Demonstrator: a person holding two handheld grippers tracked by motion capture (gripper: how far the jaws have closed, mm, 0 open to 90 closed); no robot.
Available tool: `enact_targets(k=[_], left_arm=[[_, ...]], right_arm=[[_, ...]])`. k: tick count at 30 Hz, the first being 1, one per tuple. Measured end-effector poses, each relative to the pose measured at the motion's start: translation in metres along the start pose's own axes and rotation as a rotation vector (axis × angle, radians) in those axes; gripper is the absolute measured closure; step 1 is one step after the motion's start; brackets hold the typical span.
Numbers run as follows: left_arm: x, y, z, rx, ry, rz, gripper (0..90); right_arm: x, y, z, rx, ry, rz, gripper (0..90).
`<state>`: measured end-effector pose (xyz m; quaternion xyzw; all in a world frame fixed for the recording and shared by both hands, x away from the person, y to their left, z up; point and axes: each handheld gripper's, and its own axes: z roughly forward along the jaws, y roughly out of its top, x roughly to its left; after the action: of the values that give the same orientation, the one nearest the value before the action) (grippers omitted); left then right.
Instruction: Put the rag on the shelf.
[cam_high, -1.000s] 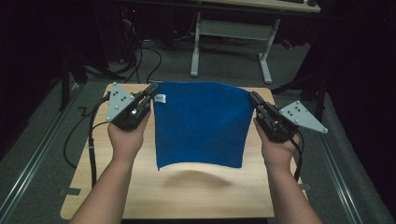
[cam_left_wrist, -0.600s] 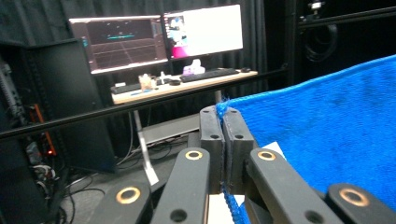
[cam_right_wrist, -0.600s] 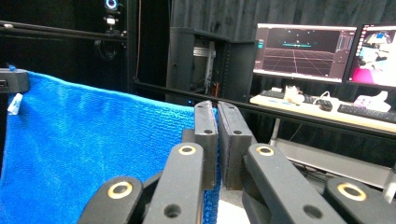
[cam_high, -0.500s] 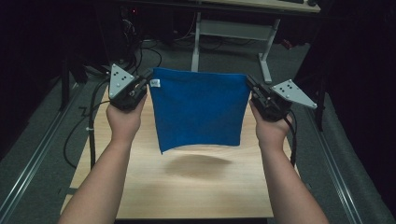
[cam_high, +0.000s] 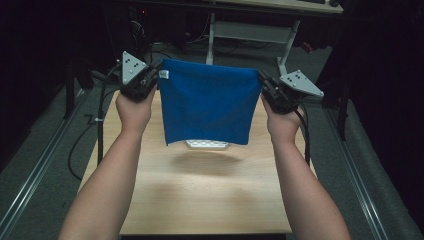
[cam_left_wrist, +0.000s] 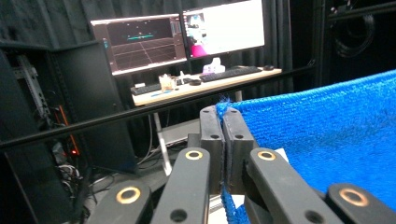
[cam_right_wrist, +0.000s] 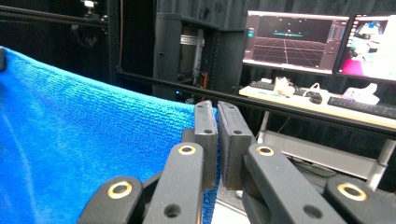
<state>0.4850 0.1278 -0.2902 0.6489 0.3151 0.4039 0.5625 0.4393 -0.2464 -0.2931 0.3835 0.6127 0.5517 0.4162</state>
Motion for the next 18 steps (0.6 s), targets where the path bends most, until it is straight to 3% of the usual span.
enact_targets(k=[1, 5, 9, 12, 14, 18], left_arm=[[0.000, 0.003, 0.004, -0.002, 0.009, 0.014, 88.9], [0.004, 0.004, 0.010, 0.001, 0.007, 0.001, 88.9], [0.007, -0.001, 0.022, 0.036, 0.018, 0.035, 88.8], [0.010, -0.008, 0.034, 0.073, 0.023, 0.049, 88.8], [0.014, -0.016, 0.041, 0.104, 0.022, 0.034, 88.8], [0.017, -0.039, 0.053, 0.165, 0.015, 0.021, 88.8]], right_arm=[[-0.003, 0.002, 0.005, 0.008, -0.009, -0.011, 87.6], [-0.007, 0.005, 0.017, 0.025, -0.025, -0.025, 87.6], [-0.015, 0.007, 0.032, 0.035, -0.023, -0.017, 87.5], [-0.017, 0.004, 0.046, 0.060, -0.035, -0.038, 87.5], [-0.017, 0.002, 0.051, 0.074, -0.038, -0.044, 87.5], [-0.017, -0.017, 0.066, 0.132, -0.025, -0.067, 87.5]])
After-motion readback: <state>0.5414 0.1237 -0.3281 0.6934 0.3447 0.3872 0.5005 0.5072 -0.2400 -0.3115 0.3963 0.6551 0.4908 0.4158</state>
